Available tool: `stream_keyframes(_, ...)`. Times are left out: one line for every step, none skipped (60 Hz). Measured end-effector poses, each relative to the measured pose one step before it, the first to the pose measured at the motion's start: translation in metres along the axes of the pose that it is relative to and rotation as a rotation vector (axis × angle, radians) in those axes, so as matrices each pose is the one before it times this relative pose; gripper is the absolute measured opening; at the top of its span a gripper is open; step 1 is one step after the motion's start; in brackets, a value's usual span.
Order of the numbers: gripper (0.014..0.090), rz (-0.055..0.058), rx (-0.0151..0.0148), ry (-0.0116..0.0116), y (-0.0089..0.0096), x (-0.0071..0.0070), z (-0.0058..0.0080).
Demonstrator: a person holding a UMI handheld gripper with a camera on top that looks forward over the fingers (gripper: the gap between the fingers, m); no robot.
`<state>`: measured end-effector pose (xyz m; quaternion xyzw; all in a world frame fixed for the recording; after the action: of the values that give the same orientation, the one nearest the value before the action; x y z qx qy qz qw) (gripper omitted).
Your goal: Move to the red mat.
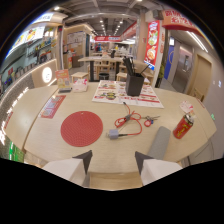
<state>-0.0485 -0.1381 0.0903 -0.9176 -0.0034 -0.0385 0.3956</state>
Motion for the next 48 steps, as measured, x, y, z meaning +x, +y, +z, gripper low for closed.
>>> stream_keyframes(0.0848,-0.0001,0.00004,-0.00195,0.00011,-0.00097,-0.00021)
stream_keyframes(0.0848,0.0001,-0.00024,-0.0014,0.00035,-0.00123,-0.00028)
stream_keyframes(0.0847,-0.0003,-0.00046,-0.00234,0.00042,-0.00166,-0.00032)
stream_keyframes(0.0847,-0.0003,-0.00064,-0.00276,0.00049,-0.00231,-0.00038)
stream_keyframes(0.0848,0.0003,-0.00042,-0.00218,0.00062,-0.00273,-0.00067)
stream_keyframes(0.0847,0.0003,-0.00016,-0.00065,-0.00024,-0.00229,-0.00029)
stream_keyframes(0.0846,0.0,0.00146,-0.0017,0.00126,-0.00394,0.00078)
stream_keyframes(0.0847,-0.0009,0.0009,-0.00237,0.0004,-0.00287,0.00027)
stream_keyframes(0.0846,-0.0014,0.00041,-0.00265,0.00022,-0.0032,0.00011)
stream_keyframes(0.0843,-0.0021,-0.00036,-0.00281,-0.00034,-0.00192,-0.00083)
stream_keyframes(0.0842,-0.0022,0.00029,-0.00227,0.00026,-0.0033,0.00011)
stream_keyframes(0.084,-0.0019,0.00045,-0.00332,0.00015,-0.00397,0.00018)
stream_keyframes(0.0838,-0.0021,0.00006,-0.00527,0.00013,-0.00443,0.00038)
stream_keyframes(0.084,-0.002,-0.00182,-0.00736,-0.00166,-0.00374,-0.00016)
stream_keyframes(0.0843,-0.0008,0.00158,-0.00736,0.00111,-0.00564,0.00098)
stream_keyframes(0.0842,-0.0007,0.0009,-0.00738,0.00011,-0.00524,0.00075)
stream_keyframes(0.0842,-0.0002,0.00116,-0.00664,-0.00022,-0.0053,0.0011)
stream_keyframes(0.0842,-0.0001,0.00129,-0.00643,-0.00049,-0.00539,0.00102)
stream_keyframes(0.0841,0.0004,0.00142,-0.00715,-0.00067,-0.00569,0.00138)
stream_keyframes(0.0842,0.0008,0.00203,-0.00752,-0.00069,-0.00574,0.00151)
stream_keyframes(0.0844,0.0004,0.00129,-0.00636,-0.00066,-0.00528,0.00194)
stream_keyframes(0.0845,0.0,-0.00126,-0.00434,-0.00131,-0.00581,0.00163)
stream_keyframes(0.0844,0.0007,-0.00025,-0.00554,-0.00031,-0.00364,0.00186)
stream_keyframes(0.0843,0.0013,0.00011,-0.00664,-0.00063,-0.00506,0.00238)
stream_keyframes(0.0844,0.0021,0.00066,-0.00682,-0.00072,-0.0048,0.00295)
stream_keyframes(0.0843,0.0023,0.00089,-0.00429,-0.00114,-0.00408,0.003)
stream_keyframes(0.0844,0.0024,-0.00039,-0.00171,-0.00071,-0.00355,0.00356)
stream_keyframes(0.0842,0.0034,-0.00147,-0.00256,-0.00021,-0.00324,0.00389)
stream_keyframes(0.0842,0.0018,-0.00145,-0.00128,-0.00129,-0.00472,0.00354)
stream_keyframes(0.0843,0.0022,-0.00053,-0.00346,-0.00076,-0.00354,0.00386)
stream_keyframes(0.0844,0.0015,-0.00095,0.00014,-0.00104,-0.00245,0.00409)
stream_keyframes(0.0845,0.0011,-0.0013,0.00208,-0.00097,-0.00187,0.00427)
stream_keyframes(0.0843,0.0009,-0.00056,0.00197,-0.00109,-0.0017,0.00465)
stream_keyframes(0.0843,0.0006,0.00035,0.00012,-0.00107,-0.00033,0.00486)
stream_keyframes(0.0844,-0.0004,0.00036,0.00327,-0.00122,-0.00104,0.00505)
stream_keyframes(0.0843,-0.0017,-0.00116,0.00415,-0.00101,-0.00082,0.00503)
stream_keyframes(0.0843,-0.0019,-0.00223,0.00458,-0.00087,-0.00059,0.00507)
stream_keyframes(0.0845,-0.0016,-0.00272,0.00444,-0.00055,-0.00045,0.00496)
stream_keyframes(0.0843,-0.0021,-0.0029,0.00383,-0.00063,-0.00058,0.0051)
stream_keyframes(0.0845,-0.0013,-0.00223,0.00285,-0.00111,-0.00018,0.00554)
stream_keyframes(0.0844,-0.0017,-0.00174,0.00524,-0.00065,0.00001,0.00513)
stream_keyframes(0.0846,-0.0011,-0.00102,0.00503,-0.00114,-0.00017,0.00489)
stream_keyframes(0.0846,-0.0006,0.00042,0.00213,-0.00146,-0.00073,0.00471)
stream_keyframes(0.0844,-0.0006,0.00029,0.00019,-0.00153,-0.00098,0.00453)
stream_keyframes(0.0845,-0.0002,-0.00001,0.00041,-0.0016,-0.00089,0.00423)
stream_keyframes(0.0845,-0.0004,0.00058,-0.00021,-0.00158,-0.00074,0.00392)
stream_keyframes(0.0846,-0.0008,0.00145,0.00053,-0.00218,-0.00013,0.00512)
stream_keyframes(0.0847,0.0007,0.00199,0.00074,-0.00197,-0.00035,0.0039)
